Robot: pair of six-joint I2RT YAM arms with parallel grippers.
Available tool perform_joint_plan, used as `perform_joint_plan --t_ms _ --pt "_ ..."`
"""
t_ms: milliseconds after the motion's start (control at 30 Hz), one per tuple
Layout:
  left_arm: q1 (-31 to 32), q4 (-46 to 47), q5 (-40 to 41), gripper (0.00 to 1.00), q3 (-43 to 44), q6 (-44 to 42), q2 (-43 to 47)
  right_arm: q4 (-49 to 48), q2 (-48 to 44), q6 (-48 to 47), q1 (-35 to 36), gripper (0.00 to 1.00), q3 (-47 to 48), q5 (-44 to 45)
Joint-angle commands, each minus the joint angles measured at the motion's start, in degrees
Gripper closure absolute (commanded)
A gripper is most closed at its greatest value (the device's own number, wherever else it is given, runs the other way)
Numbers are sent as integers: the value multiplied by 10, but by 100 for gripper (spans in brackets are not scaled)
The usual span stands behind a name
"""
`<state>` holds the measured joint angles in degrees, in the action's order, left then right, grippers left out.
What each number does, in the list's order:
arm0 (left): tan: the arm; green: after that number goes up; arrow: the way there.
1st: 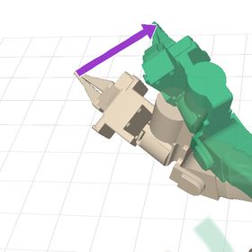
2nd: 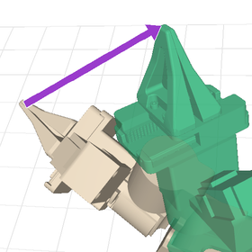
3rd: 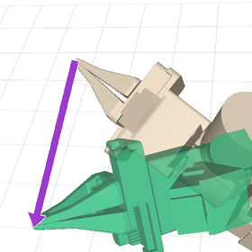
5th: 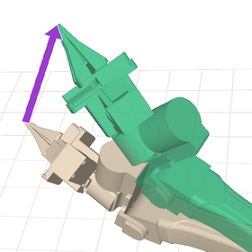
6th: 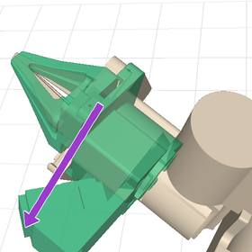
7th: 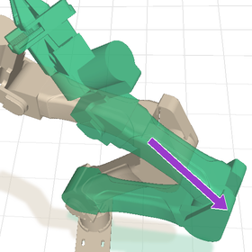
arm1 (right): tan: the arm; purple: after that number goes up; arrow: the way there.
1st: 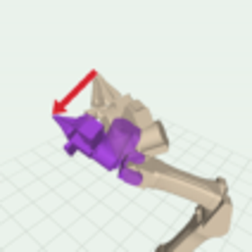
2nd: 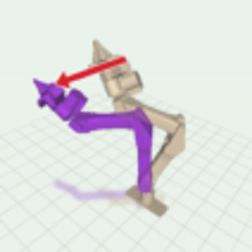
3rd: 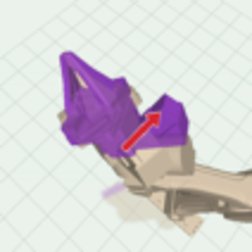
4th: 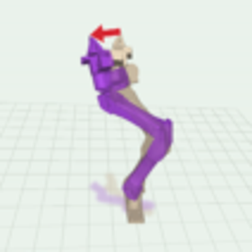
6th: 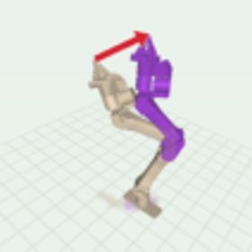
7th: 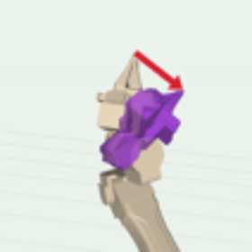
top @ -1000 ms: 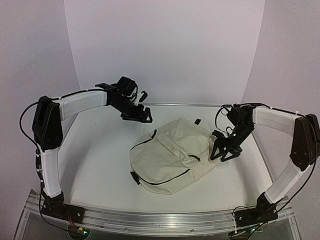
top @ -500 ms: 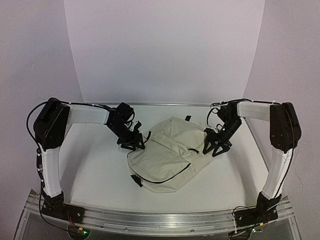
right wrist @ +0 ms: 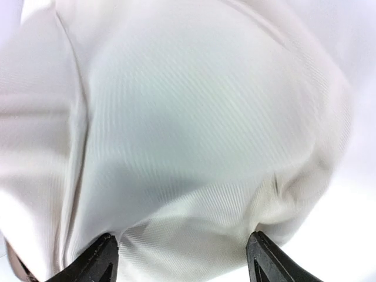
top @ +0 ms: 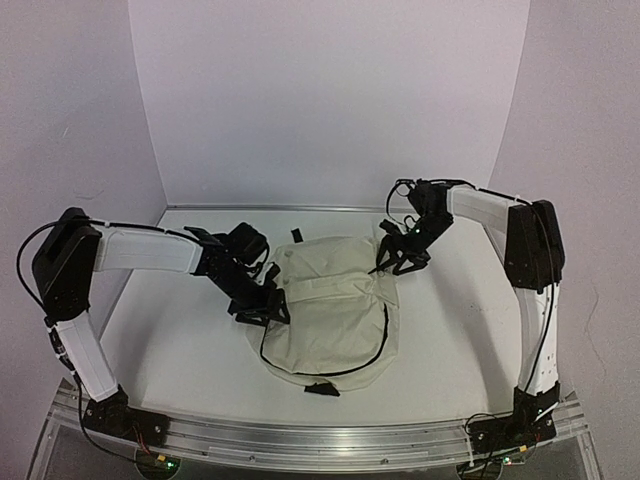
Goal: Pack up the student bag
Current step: Adjust the student bag at the center of the board.
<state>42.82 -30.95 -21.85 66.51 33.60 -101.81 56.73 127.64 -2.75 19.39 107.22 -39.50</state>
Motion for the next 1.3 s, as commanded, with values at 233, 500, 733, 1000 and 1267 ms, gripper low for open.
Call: perform_joint_plan --t_ms 233,500,733,1000,1267 --pt "-69 54 42 21 -9 105 99 5 -207 -18 -19 14 -161 -32" --pt "-77 81 43 21 -53 150 49 -23 -234 5 8 19 -258 -41" --pt "-77 98 29 25 -60 164 2 -65 -201 19 33 27 -303 -19" --pt "-85 100 -7 35 35 123 -78 -114 -121 63 36 37 -310 -12" --pt "-113 78 -23 35 101 106 -97 -136 -98 70 40 34 -265 -2"
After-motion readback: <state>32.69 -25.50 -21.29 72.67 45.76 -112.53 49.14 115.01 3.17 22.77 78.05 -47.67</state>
